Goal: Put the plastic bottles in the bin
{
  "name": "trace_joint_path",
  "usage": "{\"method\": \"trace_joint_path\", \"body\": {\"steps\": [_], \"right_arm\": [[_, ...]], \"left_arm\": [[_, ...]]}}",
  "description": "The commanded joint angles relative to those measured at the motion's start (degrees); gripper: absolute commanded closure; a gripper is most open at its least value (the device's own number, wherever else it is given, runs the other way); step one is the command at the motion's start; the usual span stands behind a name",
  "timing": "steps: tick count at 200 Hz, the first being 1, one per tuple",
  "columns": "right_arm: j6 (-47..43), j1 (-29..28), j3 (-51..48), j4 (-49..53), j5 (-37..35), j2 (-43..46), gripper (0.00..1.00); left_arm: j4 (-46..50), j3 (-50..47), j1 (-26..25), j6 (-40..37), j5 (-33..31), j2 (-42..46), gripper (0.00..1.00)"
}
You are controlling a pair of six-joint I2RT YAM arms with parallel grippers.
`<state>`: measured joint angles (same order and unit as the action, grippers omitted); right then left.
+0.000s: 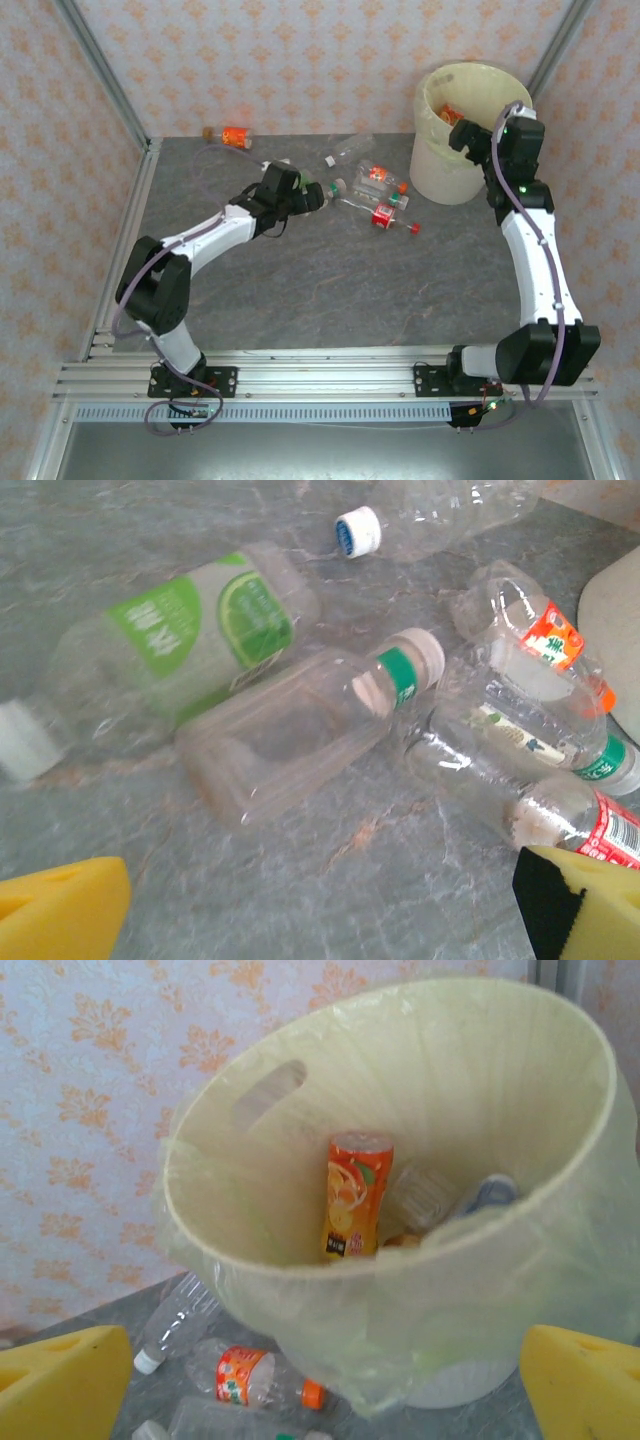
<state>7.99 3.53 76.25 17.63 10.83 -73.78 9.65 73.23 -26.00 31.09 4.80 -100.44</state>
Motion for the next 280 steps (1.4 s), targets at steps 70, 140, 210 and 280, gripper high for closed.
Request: {"method": "trace_joint_path", "body": {"steps": [70, 140, 210, 280], "right_arm": [[1.73, -0.04, -12.95, 0.03, 5.72, 8.25, 0.01], [2.18, -0.01, -14.35, -0.47, 5.96, 9.44, 0.01], [3.01, -0.01, -14.72, -0.85, 6.29, 9.37, 0.01], [3.46, -0.07, -14.56, -0.46, 6.96, 9.45, 0.01]], "left_arm": [[4.63, 18.04, 2.80, -13.22, 9.89, -16.65, 0.00], [12.67, 25.11, 2.79, -19.19, 7.58, -23.22, 0.00], [14.11, 18.35, 2.02, -19.23, 2.00, -20.32, 0.03], [14.80, 20.19, -1.00, -18.17, -2.40, -23.99, 0.12]]}}
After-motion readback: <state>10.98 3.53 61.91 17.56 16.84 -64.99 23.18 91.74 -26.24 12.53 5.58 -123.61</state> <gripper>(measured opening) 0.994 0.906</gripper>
